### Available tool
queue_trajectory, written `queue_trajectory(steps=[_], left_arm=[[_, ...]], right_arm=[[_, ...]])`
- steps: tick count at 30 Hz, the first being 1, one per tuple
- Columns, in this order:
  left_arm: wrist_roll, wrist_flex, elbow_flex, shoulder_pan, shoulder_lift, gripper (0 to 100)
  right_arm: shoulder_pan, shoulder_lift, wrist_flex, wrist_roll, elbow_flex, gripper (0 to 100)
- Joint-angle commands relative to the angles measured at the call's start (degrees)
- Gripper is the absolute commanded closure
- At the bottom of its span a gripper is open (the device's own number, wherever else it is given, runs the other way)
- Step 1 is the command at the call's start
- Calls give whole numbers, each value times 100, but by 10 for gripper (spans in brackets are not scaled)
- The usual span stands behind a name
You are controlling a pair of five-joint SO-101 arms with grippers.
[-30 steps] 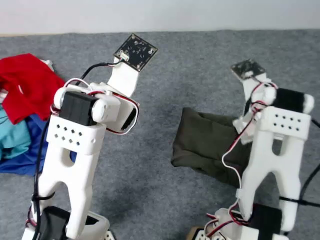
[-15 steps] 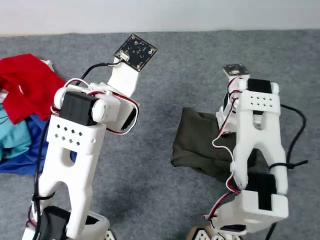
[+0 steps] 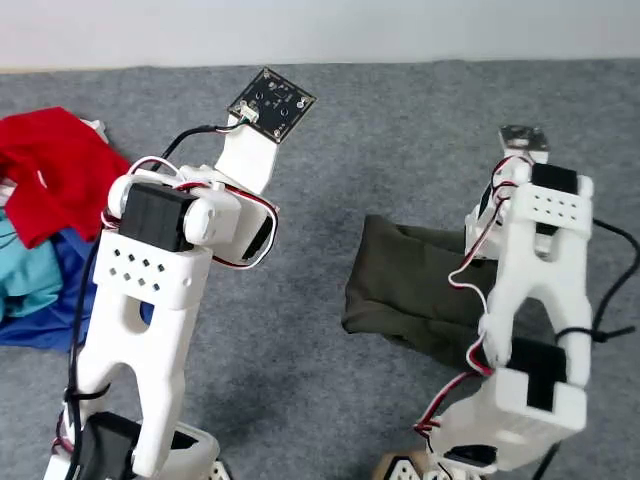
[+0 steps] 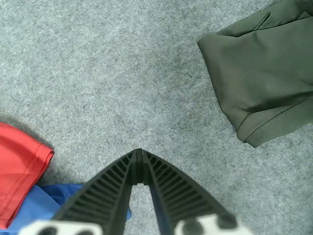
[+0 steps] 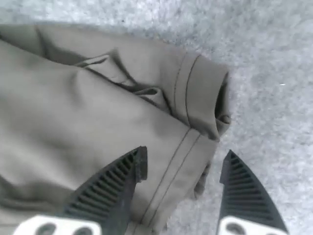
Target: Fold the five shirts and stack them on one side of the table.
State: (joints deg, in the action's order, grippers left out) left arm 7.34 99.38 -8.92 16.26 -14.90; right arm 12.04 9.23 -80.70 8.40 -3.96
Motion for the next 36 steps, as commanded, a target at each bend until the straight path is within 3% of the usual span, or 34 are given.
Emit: queue_trajectory(steps=[1,6,14,25,30,36], left_arm=[[44,105,-31,-26,-220,997],[44,105,-31,-26,-193,997],[44,105,-31,-18,-176,997],[193,105,66,-9,-176,997],[325,105,207,-9,-185,997],[325,105,207,0,-185,997]], right_arm=[[66,303,127,-35,343,742],[40,840,251,-44,369,754],[-127,866,277,-35,484,911],[-338,716,-356,-35,1178,903],[-347,699,-541,-62,1196,796],[-347,690,-593,-26,1204,819]])
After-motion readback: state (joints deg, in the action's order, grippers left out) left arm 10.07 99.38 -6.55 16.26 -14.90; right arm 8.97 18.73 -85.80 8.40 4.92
